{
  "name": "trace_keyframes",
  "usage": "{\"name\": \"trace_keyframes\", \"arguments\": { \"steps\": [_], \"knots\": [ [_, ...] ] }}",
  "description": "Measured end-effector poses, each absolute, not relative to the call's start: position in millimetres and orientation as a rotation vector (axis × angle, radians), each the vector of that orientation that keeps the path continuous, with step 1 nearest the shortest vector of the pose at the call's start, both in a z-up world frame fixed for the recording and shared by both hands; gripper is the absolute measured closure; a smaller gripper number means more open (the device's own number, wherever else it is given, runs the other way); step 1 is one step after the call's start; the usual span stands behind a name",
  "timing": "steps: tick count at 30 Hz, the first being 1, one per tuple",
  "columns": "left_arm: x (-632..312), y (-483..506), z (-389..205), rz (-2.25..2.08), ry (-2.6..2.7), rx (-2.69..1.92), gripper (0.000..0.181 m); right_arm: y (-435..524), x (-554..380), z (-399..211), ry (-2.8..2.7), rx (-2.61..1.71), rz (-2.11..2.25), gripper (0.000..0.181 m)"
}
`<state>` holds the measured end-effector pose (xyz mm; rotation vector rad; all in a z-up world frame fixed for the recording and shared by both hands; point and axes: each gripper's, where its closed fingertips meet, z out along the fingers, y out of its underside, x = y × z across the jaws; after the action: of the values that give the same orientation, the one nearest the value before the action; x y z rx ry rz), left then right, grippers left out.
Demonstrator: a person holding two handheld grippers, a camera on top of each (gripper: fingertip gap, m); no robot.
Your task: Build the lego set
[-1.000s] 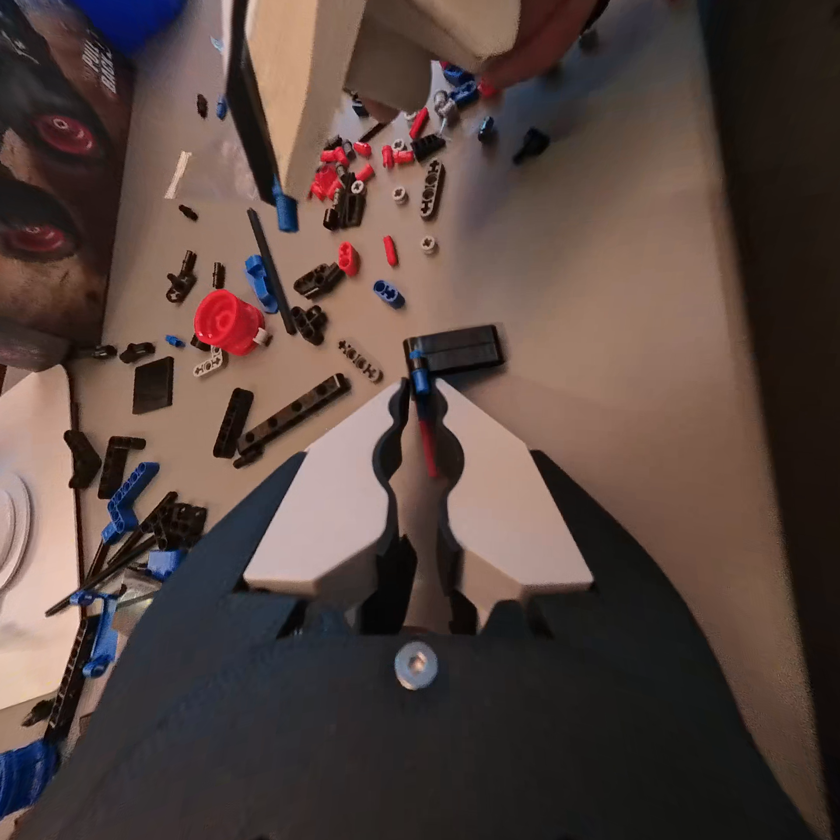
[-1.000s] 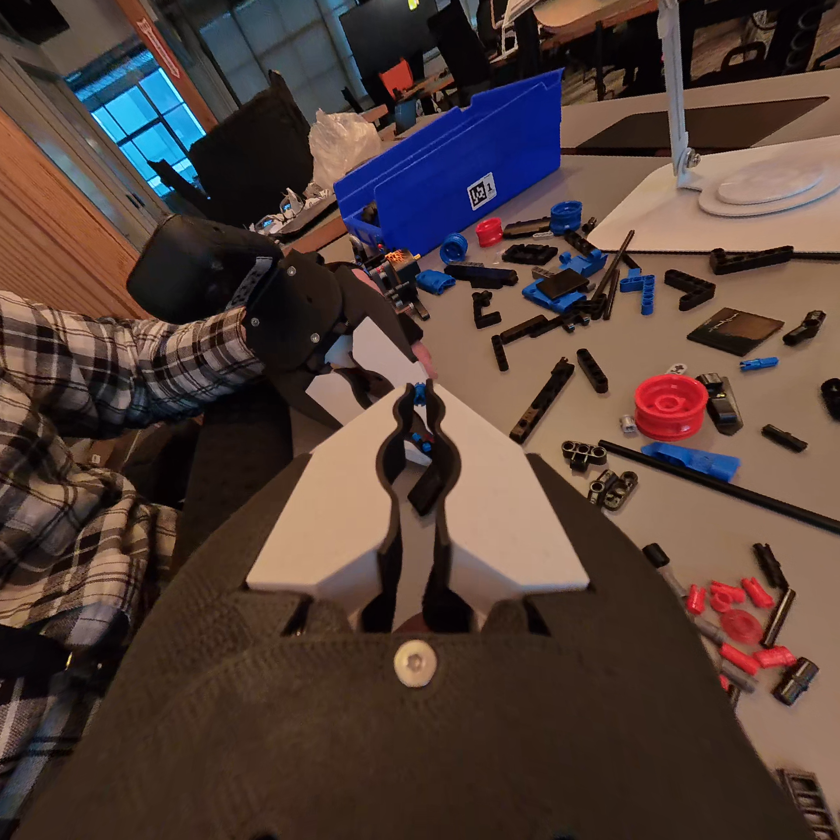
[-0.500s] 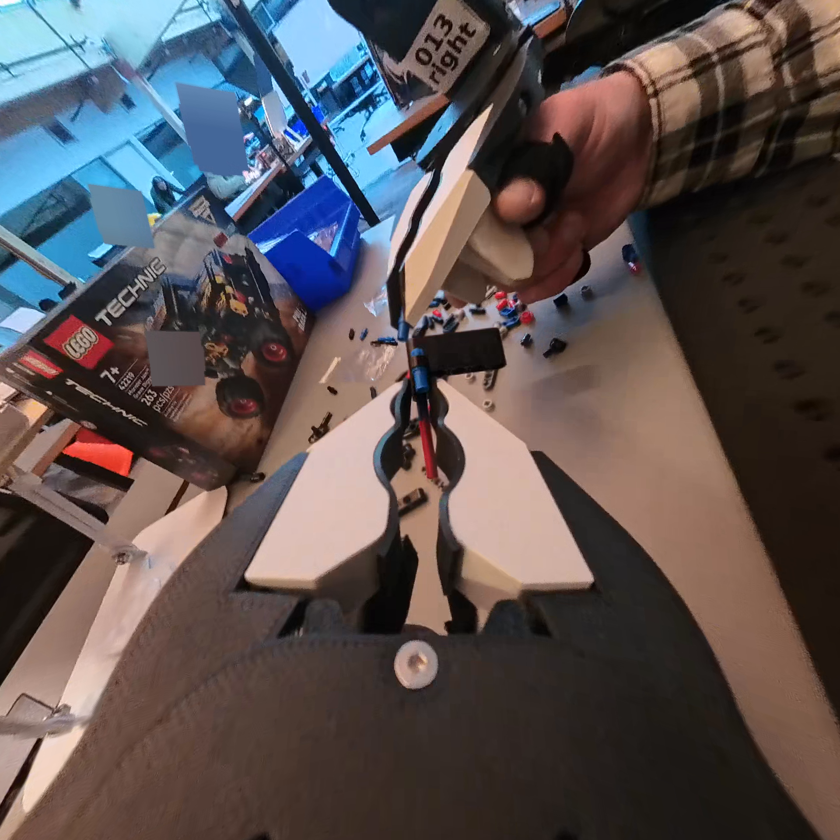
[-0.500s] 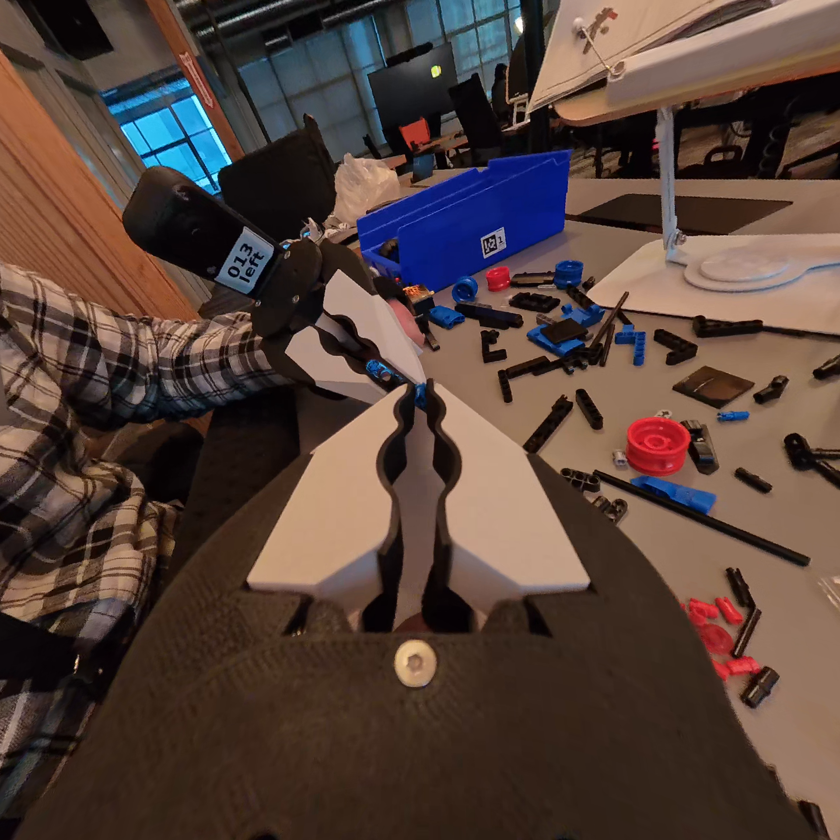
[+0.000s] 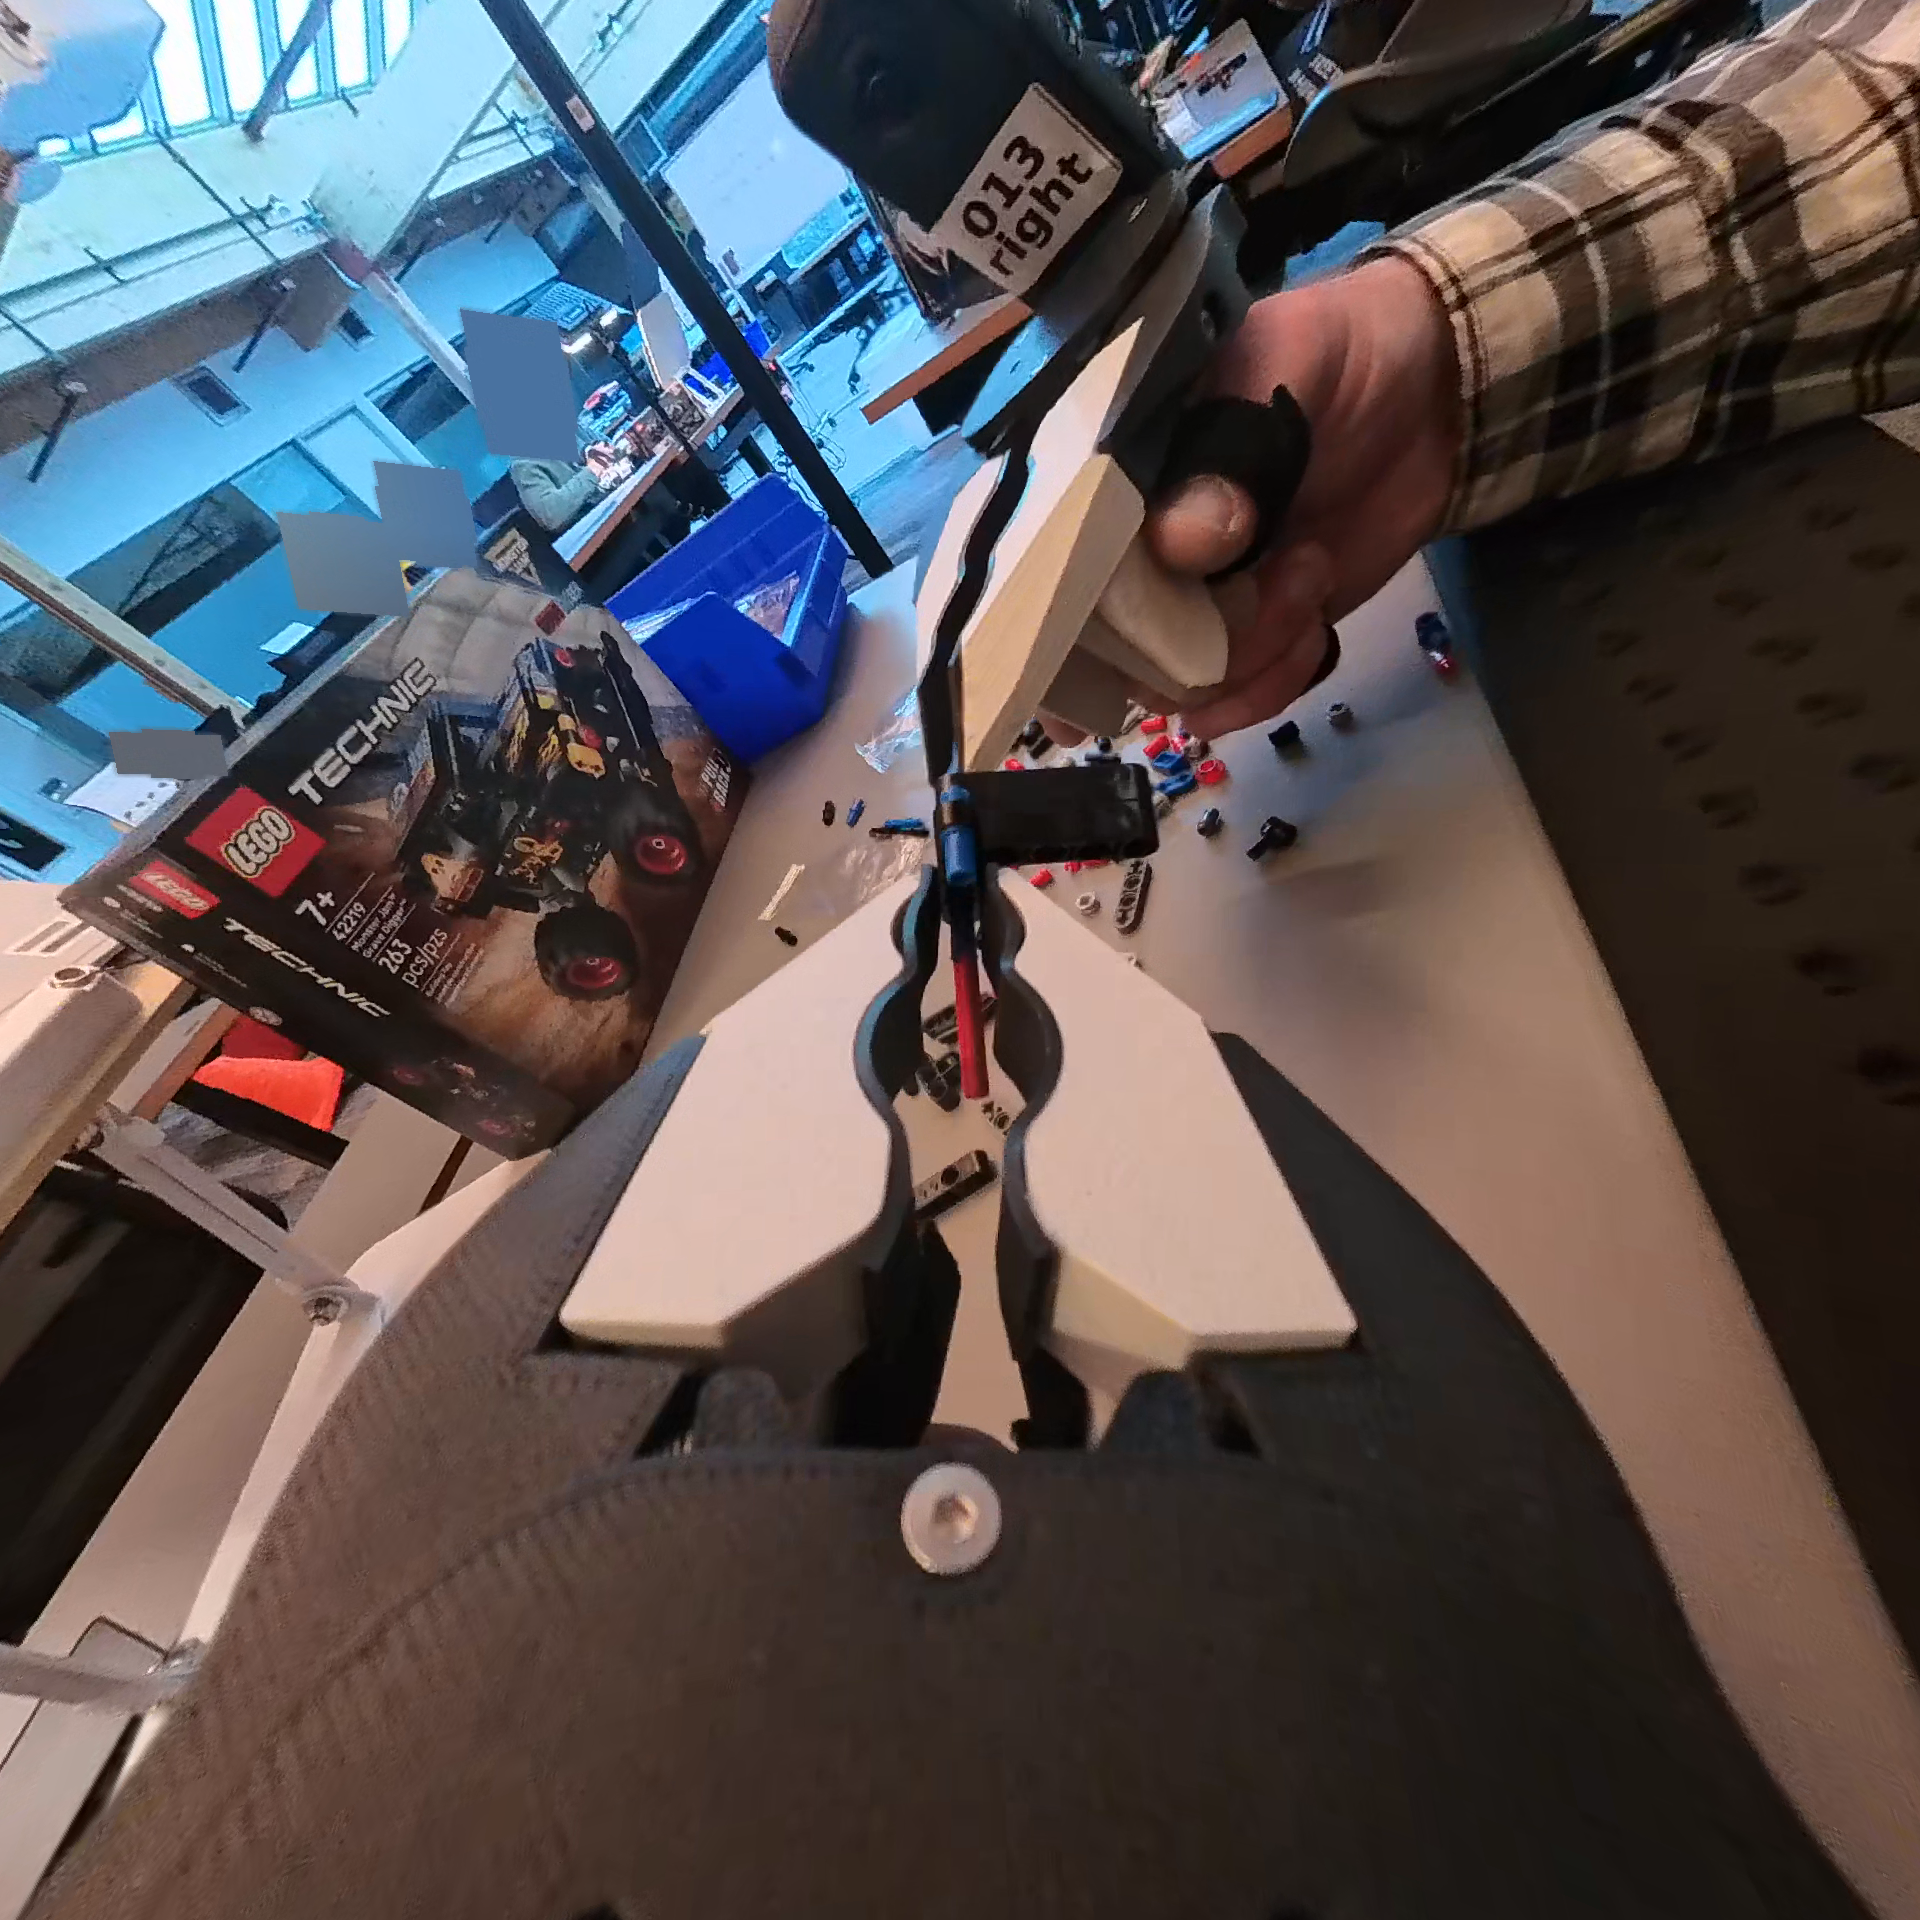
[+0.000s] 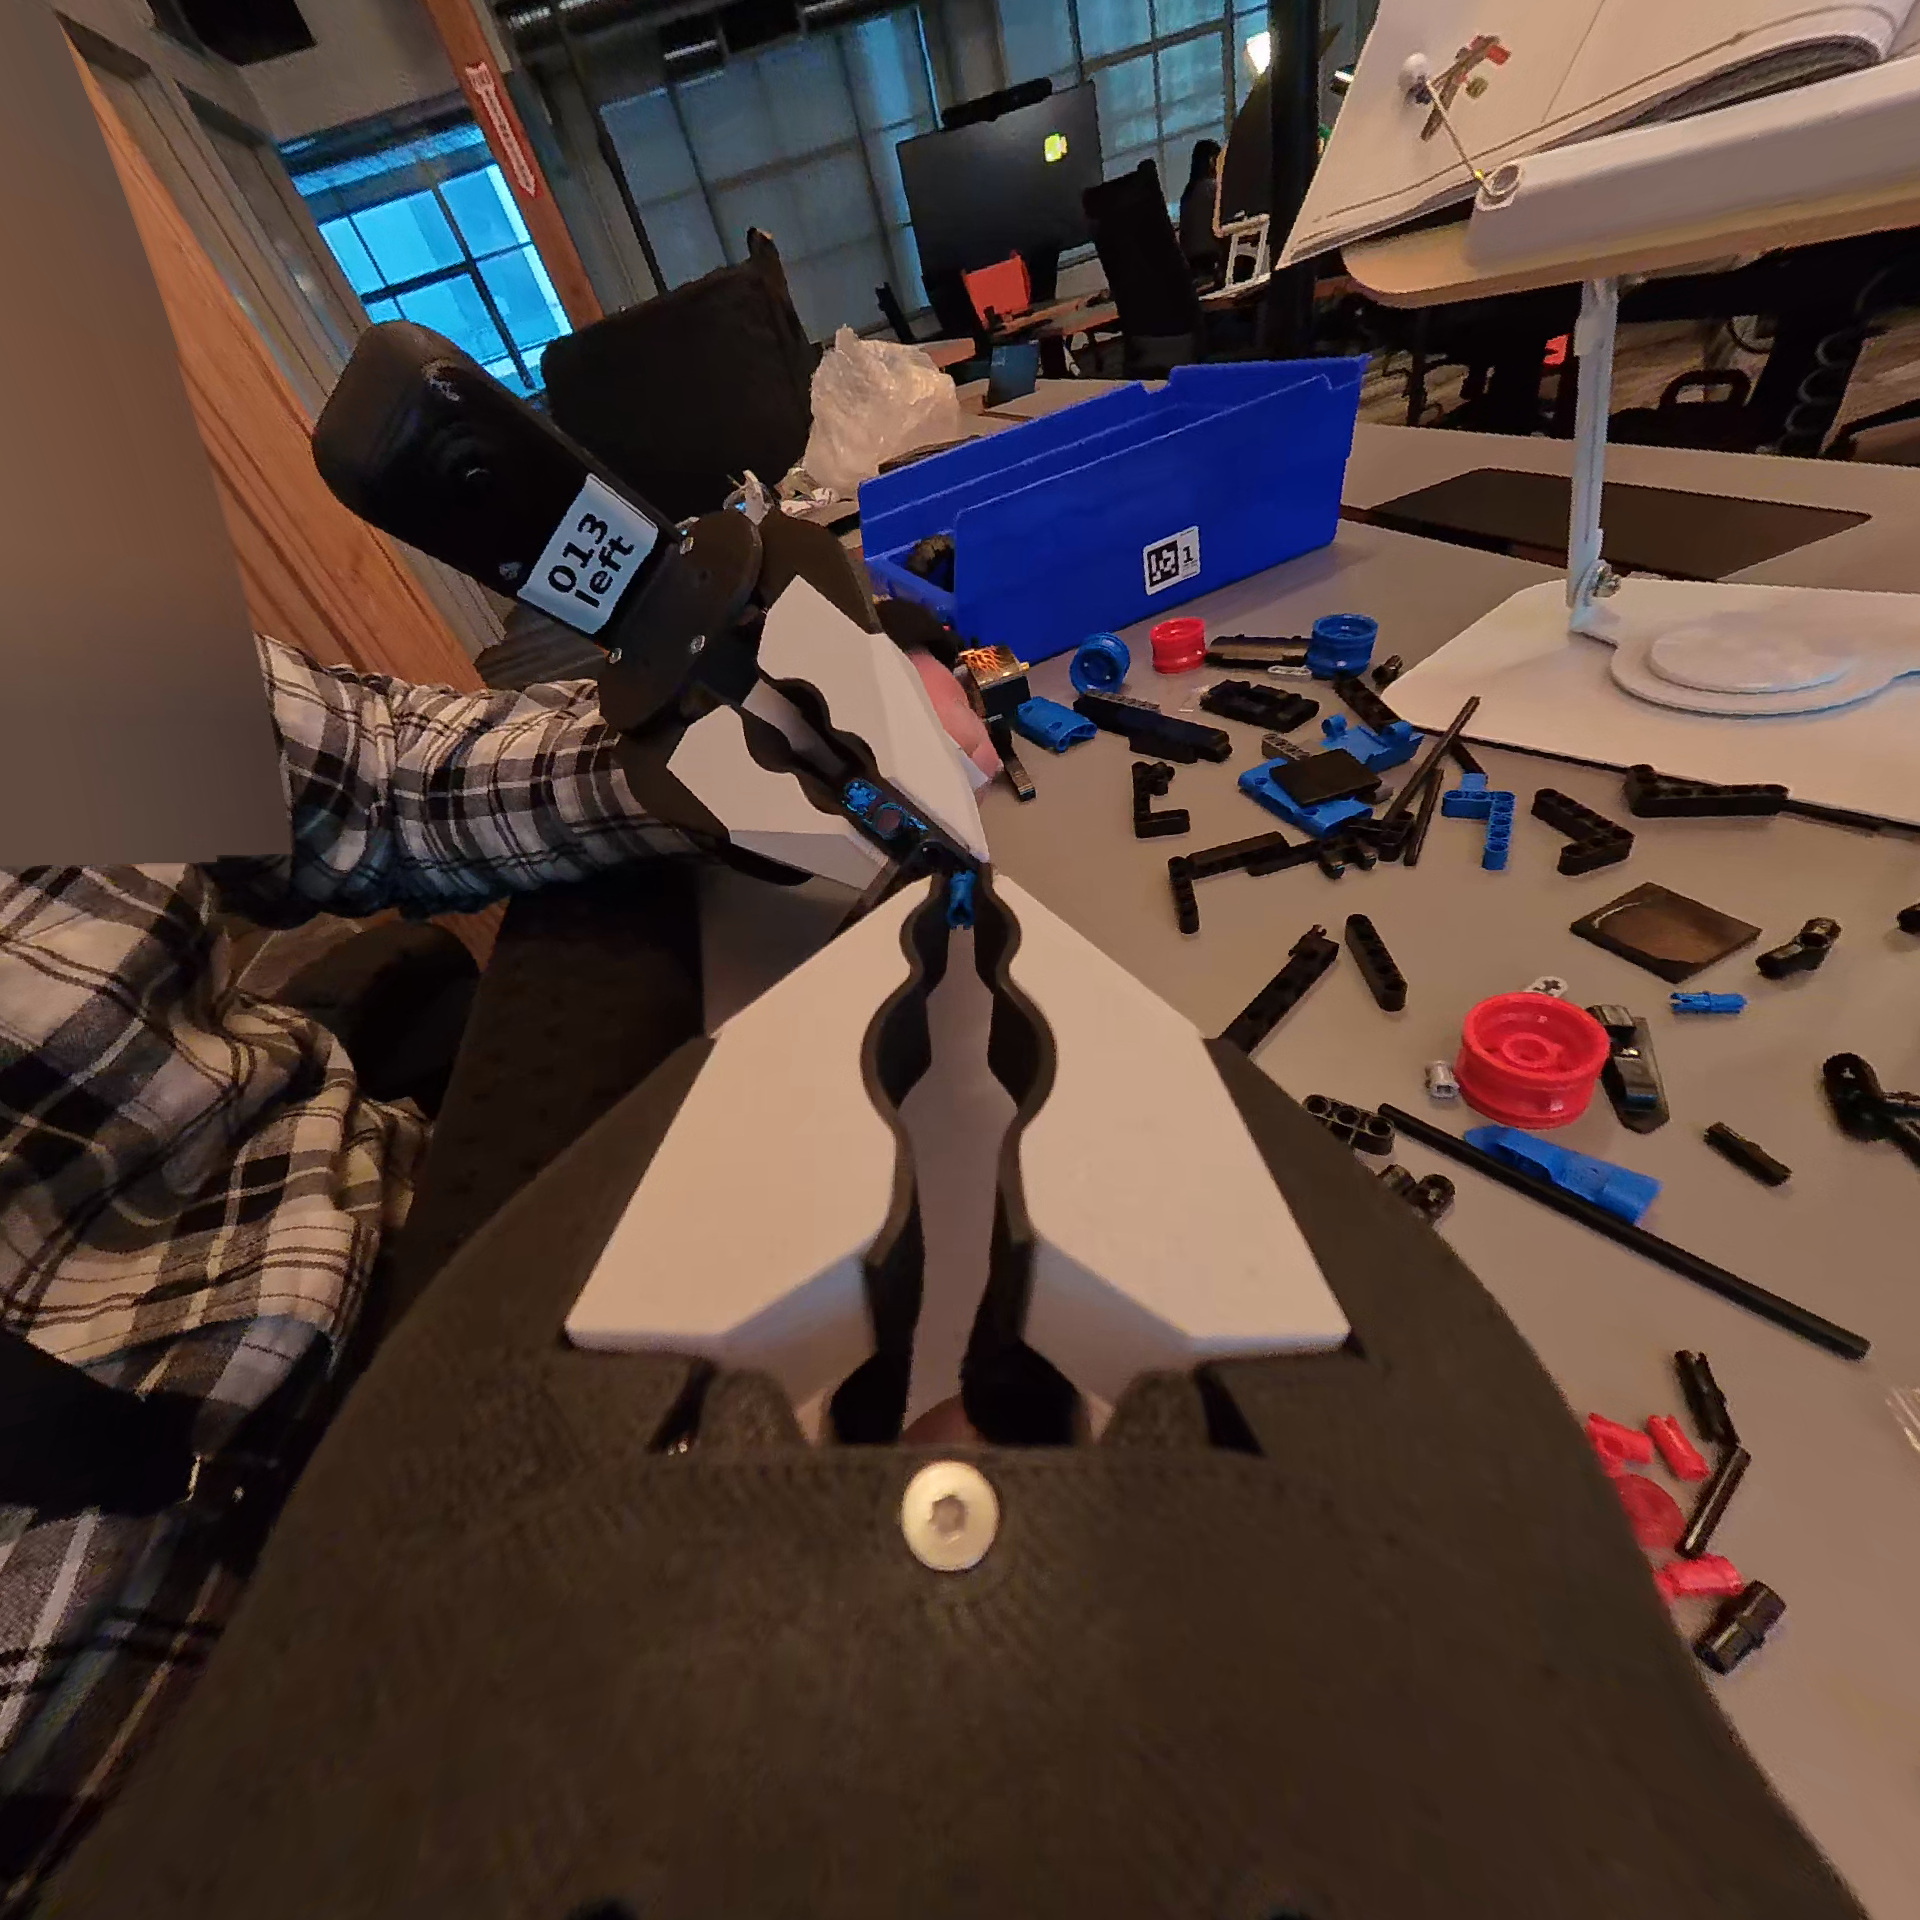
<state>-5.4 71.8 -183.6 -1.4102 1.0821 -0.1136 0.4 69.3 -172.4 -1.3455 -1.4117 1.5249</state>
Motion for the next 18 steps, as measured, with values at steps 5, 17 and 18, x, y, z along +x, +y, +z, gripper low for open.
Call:
{"name": "trace_keyframes", "arguments": {
  "steps": [5,17,18],
  "knots": [
    [-3.1,67.2,-179.1,-0.134,1.086,-1.386,0.178,61.7,2.4,-168.4,-1.44,-1.309,1.577,0.18],
    [-0.7,64.5,-170.8,0.122,1.182,-1.294,0.178,59.5,5.7,-158.2,-1.443,-1.238,1.593,0.178],
    [-1.1,64.0,-170.8,0.129,1.186,-1.291,0.178,59.8,6.8,-158.2,-1.441,-1.238,1.594,0.178]
  ]
}}
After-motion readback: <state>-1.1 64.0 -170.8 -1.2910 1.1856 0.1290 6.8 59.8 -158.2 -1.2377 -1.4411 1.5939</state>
